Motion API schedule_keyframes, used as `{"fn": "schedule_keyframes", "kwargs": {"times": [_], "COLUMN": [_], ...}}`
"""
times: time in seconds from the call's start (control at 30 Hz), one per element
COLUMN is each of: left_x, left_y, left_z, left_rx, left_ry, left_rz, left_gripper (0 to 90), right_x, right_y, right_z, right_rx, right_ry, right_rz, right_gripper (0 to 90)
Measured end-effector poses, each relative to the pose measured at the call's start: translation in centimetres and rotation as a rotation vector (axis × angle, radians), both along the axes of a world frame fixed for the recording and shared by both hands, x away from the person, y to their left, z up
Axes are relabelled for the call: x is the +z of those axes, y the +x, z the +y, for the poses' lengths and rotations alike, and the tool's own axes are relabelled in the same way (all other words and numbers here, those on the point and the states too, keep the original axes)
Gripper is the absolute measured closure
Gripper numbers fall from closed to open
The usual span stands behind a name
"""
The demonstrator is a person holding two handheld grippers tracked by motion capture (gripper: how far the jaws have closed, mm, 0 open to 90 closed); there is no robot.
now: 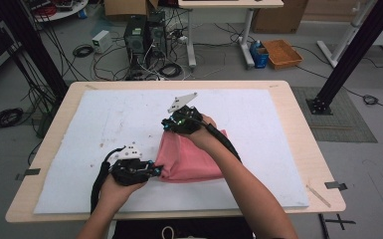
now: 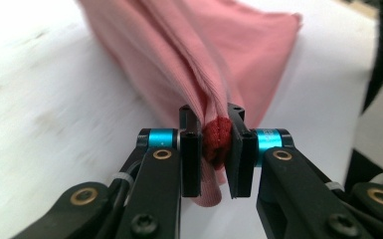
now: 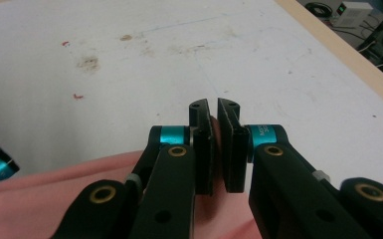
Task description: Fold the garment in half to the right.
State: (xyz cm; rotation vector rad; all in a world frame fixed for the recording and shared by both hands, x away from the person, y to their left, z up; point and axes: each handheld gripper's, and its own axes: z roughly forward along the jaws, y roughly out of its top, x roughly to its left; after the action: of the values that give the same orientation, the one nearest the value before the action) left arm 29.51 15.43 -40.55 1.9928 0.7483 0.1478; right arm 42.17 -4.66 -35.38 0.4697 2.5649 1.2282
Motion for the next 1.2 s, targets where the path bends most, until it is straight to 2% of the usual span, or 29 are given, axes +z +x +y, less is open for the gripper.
{"fn": "schedule_keyframes", "kwargs": {"times": [0.23, 0.43, 0.6, 0.83, 1.2], "left_x": [1.4, 2.3, 2.3, 1.5, 0.7], "left_y": [0.9, 2.4, 3.5, 4.8, 6.0], "left_z": [-2.9, -6.3, -9.3, -13.0, -16.0], "left_rx": [-0.092, -0.169, -0.205, -0.243, -0.276], "left_ry": [-0.035, -0.029, -0.021, -0.011, 0.013], "left_rz": [-0.002, 0.004, 0.02, 0.049, 0.075], "left_gripper": [78.9, 78.9, 78.9, 78.8, 78.8], "right_x": [0.7, 1.3, 1.3, 0.4, -0.6], "right_y": [-0.1, 0.0, 0.0, 0.1, 0.4], "right_z": [-1.9, -4.5, -6.9, -9.7, -12.0], "right_rx": [-0.024, -0.064, -0.102, -0.152, -0.205], "right_ry": [0.003, 0.002, -0.004, 0.001, -0.024], "right_rz": [-0.016, -0.029, -0.028, -0.009, 0.01], "right_gripper": [85.5, 85.6, 85.6, 85.5, 85.5]}}
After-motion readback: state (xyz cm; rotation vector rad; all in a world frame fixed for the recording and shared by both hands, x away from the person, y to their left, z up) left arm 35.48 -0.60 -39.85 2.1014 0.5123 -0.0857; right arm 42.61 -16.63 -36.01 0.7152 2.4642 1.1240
